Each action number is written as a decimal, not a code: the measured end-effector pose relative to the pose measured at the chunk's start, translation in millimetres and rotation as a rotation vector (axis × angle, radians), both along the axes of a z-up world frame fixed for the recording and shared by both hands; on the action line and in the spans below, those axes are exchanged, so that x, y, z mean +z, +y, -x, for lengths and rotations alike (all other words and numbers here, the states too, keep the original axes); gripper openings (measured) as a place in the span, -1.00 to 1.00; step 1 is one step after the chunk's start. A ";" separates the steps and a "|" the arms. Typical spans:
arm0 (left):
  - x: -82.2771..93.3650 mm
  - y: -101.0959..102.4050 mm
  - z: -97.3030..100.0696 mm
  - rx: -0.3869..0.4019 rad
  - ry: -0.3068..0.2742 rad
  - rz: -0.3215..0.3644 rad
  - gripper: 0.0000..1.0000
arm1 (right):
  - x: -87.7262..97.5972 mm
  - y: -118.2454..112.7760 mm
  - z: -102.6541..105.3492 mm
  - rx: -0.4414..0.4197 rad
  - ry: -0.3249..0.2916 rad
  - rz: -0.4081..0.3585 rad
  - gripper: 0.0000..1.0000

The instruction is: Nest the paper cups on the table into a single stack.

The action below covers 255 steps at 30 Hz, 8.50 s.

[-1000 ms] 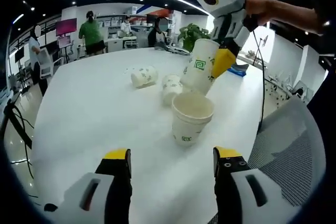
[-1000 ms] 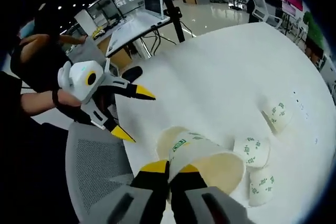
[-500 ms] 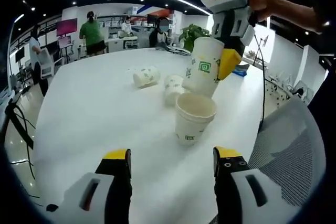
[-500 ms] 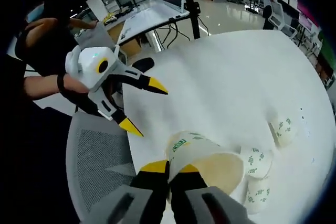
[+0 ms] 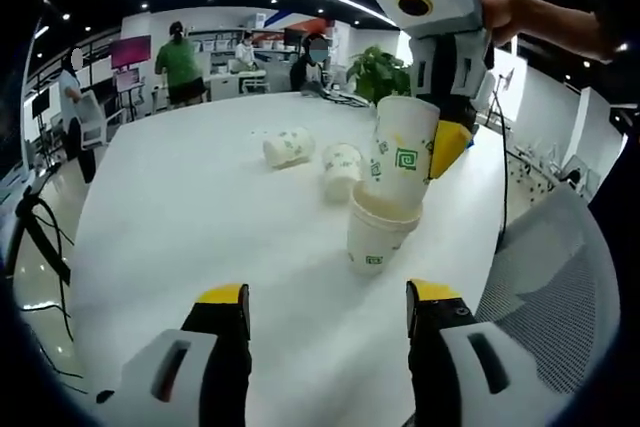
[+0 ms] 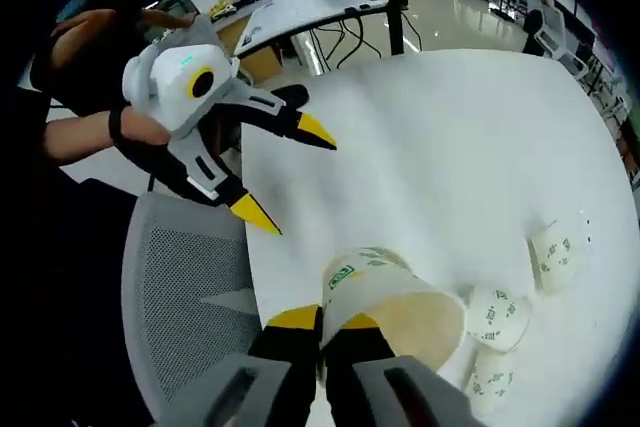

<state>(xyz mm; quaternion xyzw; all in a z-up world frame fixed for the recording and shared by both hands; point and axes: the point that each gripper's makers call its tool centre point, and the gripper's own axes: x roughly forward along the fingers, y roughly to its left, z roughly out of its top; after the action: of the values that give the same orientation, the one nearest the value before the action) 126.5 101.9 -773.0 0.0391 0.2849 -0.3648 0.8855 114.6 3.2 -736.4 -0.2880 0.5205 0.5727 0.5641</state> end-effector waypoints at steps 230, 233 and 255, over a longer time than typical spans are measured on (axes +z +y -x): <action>8.3 -46.8 -103.0 -0.238 0.087 -0.382 -0.30 | 21.4 -26.6 -67.0 -0.751 -0.185 -0.545 0.06; 14.6 -44.8 -98.6 -0.252 0.057 -0.375 -0.30 | 31.2 -18.9 -71.3 -0.735 -0.191 -0.553 0.06; 43.7 -55.7 -82.3 -0.424 -0.166 -0.387 -0.30 | 34.7 34.7 -90.3 -0.671 -0.055 -0.592 -0.06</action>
<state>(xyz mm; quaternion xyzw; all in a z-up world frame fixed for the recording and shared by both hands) 208.8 46.2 -729.3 0.2954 0.2611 -0.4761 0.7860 204.9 37.9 -701.7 0.0553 0.3835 0.4746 0.7903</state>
